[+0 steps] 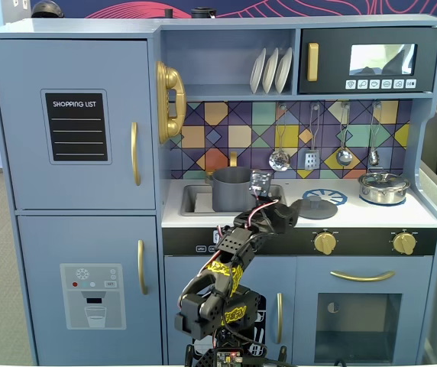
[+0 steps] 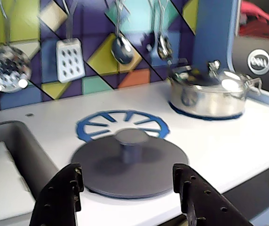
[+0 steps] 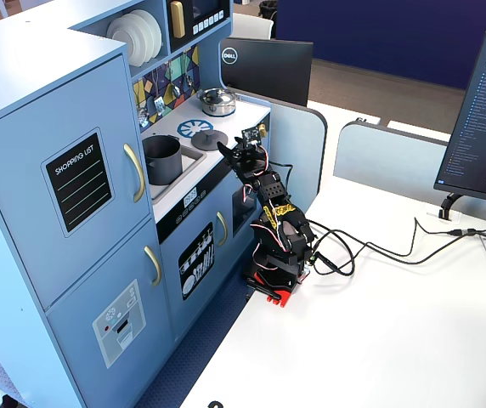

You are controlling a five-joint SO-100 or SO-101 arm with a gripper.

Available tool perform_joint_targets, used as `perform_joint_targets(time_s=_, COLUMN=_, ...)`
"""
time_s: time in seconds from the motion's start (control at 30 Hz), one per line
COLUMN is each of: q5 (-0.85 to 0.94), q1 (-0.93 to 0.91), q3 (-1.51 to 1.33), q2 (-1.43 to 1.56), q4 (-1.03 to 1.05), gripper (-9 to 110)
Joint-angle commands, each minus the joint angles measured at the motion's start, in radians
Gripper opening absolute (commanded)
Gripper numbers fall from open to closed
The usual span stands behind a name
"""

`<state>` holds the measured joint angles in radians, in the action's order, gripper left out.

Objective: Pick up the lid from the counter and put it on the gray recipient

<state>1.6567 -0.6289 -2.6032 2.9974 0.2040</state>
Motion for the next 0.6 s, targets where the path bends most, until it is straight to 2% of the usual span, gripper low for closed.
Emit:
perform_joint_targets(time_s=0.0, q5=0.003, q1=-0.002, q3=0.089, q2=-0.041, q4=-0.031, gripper=20)
perform_joint_targets(time_s=0.27, q5=-0.017, q1=-0.011, q3=0.100, q2=-0.275, q4=-0.216, gripper=29)
perform_joint_targets(time_s=0.57, q5=-0.018, q1=0.028, q3=0.152, q2=-0.538, q4=-0.431, gripper=27)
